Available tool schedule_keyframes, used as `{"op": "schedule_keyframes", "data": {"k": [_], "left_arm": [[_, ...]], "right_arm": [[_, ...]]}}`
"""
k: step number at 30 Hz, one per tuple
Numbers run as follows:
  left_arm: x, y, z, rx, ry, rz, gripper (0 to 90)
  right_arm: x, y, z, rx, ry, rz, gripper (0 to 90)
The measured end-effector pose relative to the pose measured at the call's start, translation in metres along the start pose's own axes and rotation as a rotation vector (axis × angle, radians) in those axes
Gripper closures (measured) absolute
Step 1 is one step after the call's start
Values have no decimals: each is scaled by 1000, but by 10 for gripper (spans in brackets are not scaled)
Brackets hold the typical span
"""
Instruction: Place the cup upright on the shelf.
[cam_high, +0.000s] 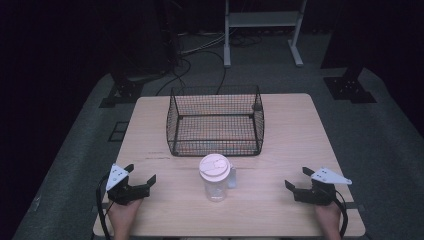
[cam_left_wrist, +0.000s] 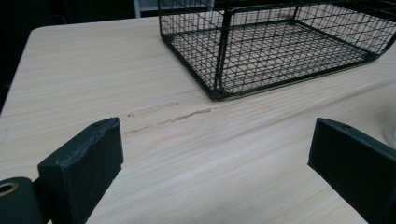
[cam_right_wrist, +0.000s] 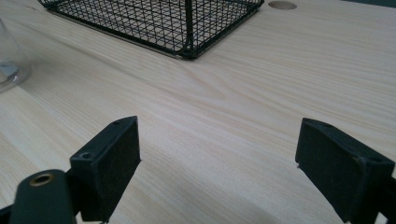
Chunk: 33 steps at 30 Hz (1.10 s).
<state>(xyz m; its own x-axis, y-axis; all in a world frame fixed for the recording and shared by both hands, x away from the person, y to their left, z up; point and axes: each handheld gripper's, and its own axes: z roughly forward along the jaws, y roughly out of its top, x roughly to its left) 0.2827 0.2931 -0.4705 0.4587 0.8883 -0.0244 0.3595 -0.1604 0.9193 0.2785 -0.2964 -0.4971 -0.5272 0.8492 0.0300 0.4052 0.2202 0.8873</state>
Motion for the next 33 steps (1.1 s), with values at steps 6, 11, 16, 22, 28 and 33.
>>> {"op": "schedule_keyframes", "data": {"k": [6, 11, 16, 22, 28, 33], "left_arm": [[-4, 1, 4, 13, -22, 4, 22], [-7, 2, 5, 15, -30, 10, 22], [-11, 3, 9, 38, -49, 27, 22], [-20, 9, 11, 33, -64, 62, 22], [-32, 19, 14, 13, -94, 101, 22], [-39, 24, 16, 20, -118, 134, 21]], "right_arm": [[0, 0, 0, -1, 3, 0, 129], [0, 0, 0, -2, 4, 0, 129], [-1, 0, 0, -5, 7, 3, 129], [0, 0, -1, -3, 8, -1, 129], [0, 0, -1, -2, 8, 0, 129], [-1, 0, -1, -4, 9, 3, 129]]}}
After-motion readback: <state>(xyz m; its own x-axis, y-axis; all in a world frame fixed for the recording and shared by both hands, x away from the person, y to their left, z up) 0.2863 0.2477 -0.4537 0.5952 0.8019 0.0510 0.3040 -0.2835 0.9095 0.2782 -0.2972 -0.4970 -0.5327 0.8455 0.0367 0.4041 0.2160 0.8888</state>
